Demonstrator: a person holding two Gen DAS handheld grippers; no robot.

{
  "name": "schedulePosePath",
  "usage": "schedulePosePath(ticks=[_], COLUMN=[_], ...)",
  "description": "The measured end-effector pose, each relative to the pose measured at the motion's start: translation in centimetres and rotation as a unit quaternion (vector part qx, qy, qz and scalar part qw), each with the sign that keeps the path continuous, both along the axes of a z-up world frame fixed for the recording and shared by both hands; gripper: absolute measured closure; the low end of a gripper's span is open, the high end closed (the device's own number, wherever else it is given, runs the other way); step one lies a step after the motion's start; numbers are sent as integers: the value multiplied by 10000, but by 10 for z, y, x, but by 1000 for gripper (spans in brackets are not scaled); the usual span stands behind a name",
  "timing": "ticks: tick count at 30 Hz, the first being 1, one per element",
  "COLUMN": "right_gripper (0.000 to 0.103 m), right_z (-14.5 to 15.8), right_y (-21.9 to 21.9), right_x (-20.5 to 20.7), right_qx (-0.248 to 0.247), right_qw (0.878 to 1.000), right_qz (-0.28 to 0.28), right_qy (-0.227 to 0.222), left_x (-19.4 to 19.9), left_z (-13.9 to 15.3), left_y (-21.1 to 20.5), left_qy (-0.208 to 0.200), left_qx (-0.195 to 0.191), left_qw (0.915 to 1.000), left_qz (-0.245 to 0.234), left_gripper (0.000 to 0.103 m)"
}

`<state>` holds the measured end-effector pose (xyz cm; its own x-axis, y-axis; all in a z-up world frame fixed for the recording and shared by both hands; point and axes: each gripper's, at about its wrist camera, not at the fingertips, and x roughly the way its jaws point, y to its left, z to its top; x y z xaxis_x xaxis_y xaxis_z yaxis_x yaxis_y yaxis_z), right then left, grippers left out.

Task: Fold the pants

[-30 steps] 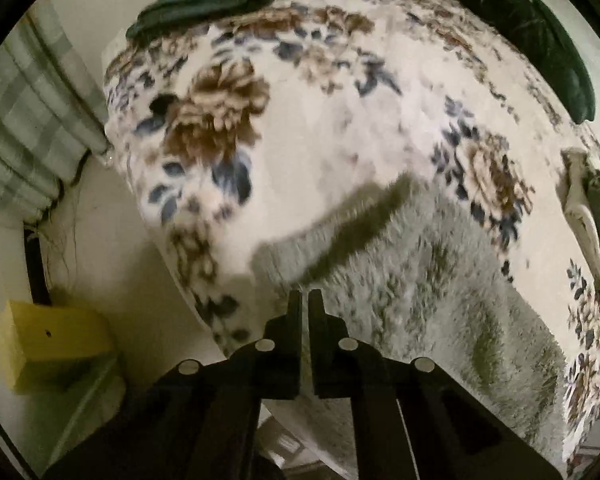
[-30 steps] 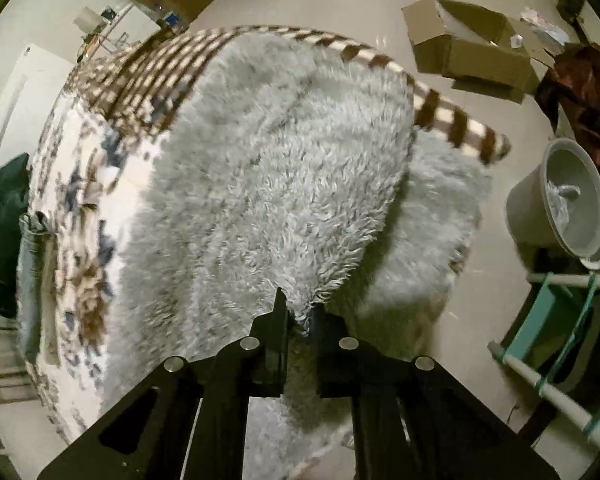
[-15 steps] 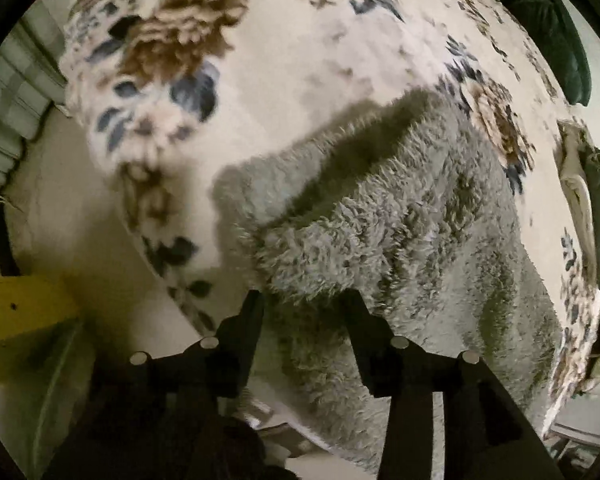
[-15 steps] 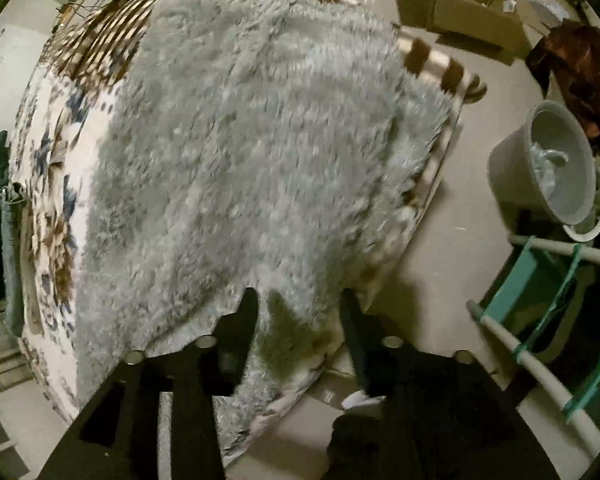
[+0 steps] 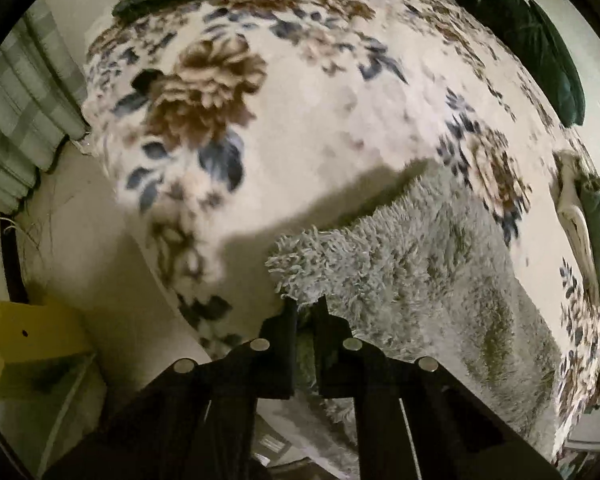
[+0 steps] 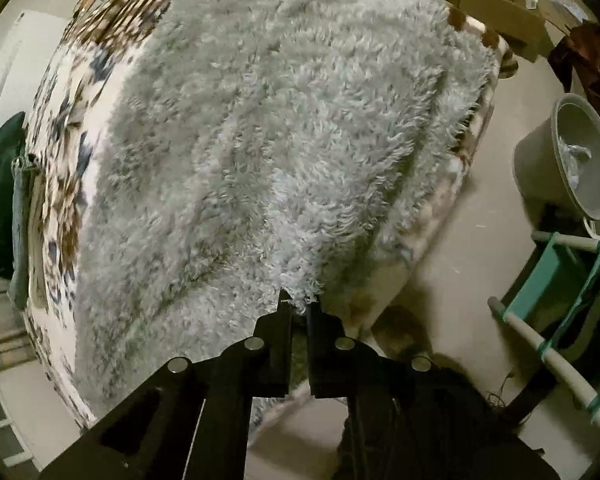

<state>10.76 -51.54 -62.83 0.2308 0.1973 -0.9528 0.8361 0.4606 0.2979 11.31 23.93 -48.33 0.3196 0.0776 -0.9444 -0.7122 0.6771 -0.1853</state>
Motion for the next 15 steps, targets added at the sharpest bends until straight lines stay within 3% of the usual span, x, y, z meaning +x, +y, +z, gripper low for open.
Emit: schedulePosePath(ticks=[4, 7, 8, 10, 12, 14, 15], right_gripper=[97, 96, 94, 74, 68, 63, 59], right_z=[7, 1, -3, -6, 3, 19, 26], right_y=[4, 10, 10, 7, -4, -21, -31], right_x=[-7, -2, -1, 0, -9, -21, -26], right_qx=[127, 177, 244, 305, 311, 160, 43], right_qw=[9999, 9993, 9987, 9975, 9987, 9997, 9995], right_qz=[74, 306, 405, 552, 403, 67, -111], right_qy=[-35, 103, 194, 330, 97, -195, -299], left_x=[5, 11, 11, 10, 8, 5, 4], left_z=[-6, -24, -28, -26, -16, -2, 3], left_y=[15, 22, 21, 12, 2, -12, -18], left_qy=[48, 258, 338, 451, 528, 612, 640], left_qx=[67, -114, -161, -220, -50, 195, 295], left_qw=[9998, 9994, 9991, 9986, 9986, 9978, 9973], left_qz=[185, 211, 224, 149, 0, -160, -230], left_gripper=[99, 96, 94, 94, 89, 64, 34])
